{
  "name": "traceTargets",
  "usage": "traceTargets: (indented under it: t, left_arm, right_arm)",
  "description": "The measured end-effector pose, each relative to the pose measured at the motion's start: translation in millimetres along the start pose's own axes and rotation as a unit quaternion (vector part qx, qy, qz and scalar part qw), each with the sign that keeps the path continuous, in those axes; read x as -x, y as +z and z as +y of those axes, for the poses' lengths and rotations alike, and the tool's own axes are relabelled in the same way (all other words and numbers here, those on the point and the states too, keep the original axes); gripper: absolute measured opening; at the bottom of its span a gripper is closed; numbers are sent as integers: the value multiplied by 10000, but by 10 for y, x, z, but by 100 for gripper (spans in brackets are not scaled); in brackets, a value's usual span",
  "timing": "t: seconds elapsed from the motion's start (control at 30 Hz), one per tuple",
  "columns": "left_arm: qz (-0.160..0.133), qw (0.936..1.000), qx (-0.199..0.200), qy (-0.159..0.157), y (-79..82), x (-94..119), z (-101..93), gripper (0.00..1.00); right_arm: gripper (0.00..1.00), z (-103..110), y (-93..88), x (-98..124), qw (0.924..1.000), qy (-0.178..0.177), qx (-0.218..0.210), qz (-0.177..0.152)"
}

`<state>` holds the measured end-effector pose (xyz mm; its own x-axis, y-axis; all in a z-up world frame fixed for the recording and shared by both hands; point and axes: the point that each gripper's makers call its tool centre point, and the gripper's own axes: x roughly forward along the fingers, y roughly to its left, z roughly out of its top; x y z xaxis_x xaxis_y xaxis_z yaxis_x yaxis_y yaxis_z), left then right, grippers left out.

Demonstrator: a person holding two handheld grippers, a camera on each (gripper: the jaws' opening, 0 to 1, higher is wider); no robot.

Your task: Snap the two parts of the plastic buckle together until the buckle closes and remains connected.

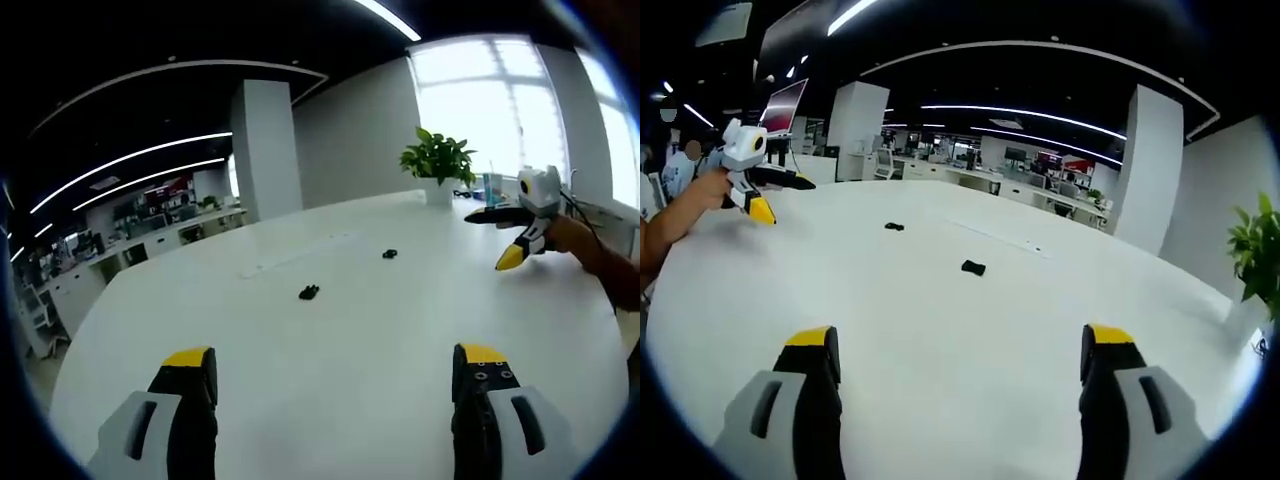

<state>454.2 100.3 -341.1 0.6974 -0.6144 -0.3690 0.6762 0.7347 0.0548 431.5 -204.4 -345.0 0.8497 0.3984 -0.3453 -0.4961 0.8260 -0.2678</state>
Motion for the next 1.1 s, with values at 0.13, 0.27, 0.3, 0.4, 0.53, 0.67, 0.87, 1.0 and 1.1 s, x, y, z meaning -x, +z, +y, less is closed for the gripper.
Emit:
traceTargets:
  t: [0.13,0.27,0.3,0.4,0.53,0.67,0.87,1.0,1.1]
  left_arm:
    - [-12,10000,3,-7,6,0,-2,100]
    - [-21,10000,0,-3,11,2,2,100]
    - [-28,10000,10,-3,13,3,4,100]
    - [-30,10000,28,-8,13,3,7,100]
    - [-34,10000,35,11,13,6,19,100]
    - [-52,10000,35,14,20,11,25,100]
    - [-49,10000,33,-5,19,14,20,100]
    - [-53,10000,22,-11,20,17,15,100]
    - [-51,10000,25,-12,20,18,13,100]
  right_arm:
    - [95,1,-10,4,10000,3,77,38]
    - [97,-25,4,13,10000,-36,23,-9]
    - [98,-19,11,12,10000,-24,-9,-31]
    - [100,-3,15,1,10000,5,-61,-55]
    - [100,-20,66,13,9996,-51,-182,-197]
    - [100,-16,85,22,9995,-53,-224,-237]
    - [100,7,80,13,9996,-29,-190,-203]
    - [100,7,59,10,9997,-21,-169,-151]
    - [100,28,29,4,9999,12,-144,-74]
